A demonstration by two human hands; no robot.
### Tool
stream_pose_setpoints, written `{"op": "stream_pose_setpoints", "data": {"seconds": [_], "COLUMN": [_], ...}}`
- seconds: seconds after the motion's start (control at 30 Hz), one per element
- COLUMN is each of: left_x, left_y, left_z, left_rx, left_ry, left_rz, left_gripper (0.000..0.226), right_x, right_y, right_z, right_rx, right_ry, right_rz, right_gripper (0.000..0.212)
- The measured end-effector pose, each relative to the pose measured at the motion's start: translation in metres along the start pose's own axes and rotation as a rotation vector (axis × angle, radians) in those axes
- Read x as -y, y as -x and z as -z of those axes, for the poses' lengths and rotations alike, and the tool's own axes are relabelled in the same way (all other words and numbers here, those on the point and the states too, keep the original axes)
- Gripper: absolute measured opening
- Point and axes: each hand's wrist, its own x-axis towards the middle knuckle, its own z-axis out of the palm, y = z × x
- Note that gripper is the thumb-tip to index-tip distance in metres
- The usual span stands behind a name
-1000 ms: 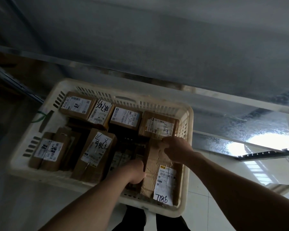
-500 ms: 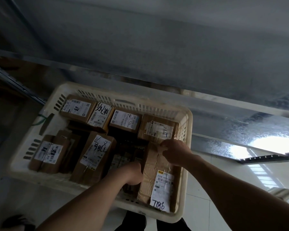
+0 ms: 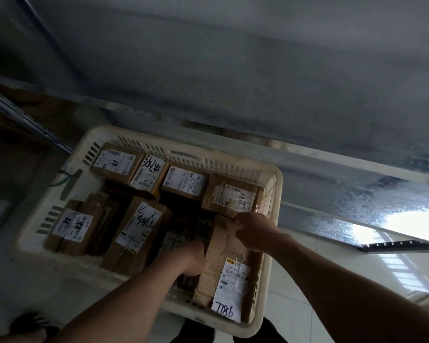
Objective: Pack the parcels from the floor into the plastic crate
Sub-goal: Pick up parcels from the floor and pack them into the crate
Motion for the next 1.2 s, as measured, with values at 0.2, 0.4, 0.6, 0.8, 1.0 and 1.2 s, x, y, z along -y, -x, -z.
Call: {"op": "stream_pose_setpoints", "data": {"seconds": [0.2,0.4,0.6,0.8,1.0,1.2], "left_x": [-0.007,-0.014,-0.03,-0.035,-0.052,-0.089], "left_y": [0.004,0.018,0.054,0.07,0.079,0.093], "left_z": [0.01,0.029,0.048,0.049,0.045,0.023], "left_rx": [-0.095,-0.269,-0.345,-0.341,-0.28,-0.255], "left_ry": [0.042,0.323,0.577,0.585,0.478,0.404], "left_rz": [-0.024,-0.125,-0.37,-0.557,-0.687,-0.741], "left_gripper": [0.041,0.066,0.052,0.047,0.07,0.063], "right_x": [-0.001,0.002,0.008,0.015,0.005,-0.029], "right_y": [0.004,0.017,0.046,0.092,0.138,0.181], "right_z": [0.007,0.027,0.029,0.02,0.008,0.002], "right_rx": [0.022,-0.076,-0.262,-0.495,-0.665,-0.829], "right_ry": [-0.016,-0.167,-0.463,-0.7,-0.77,-0.745], "right_rz": [0.025,0.078,0.034,-0.038,-0.137,-0.261], "right_gripper": [0.042,0.044,0.078,0.061,0.058,0.068]}}
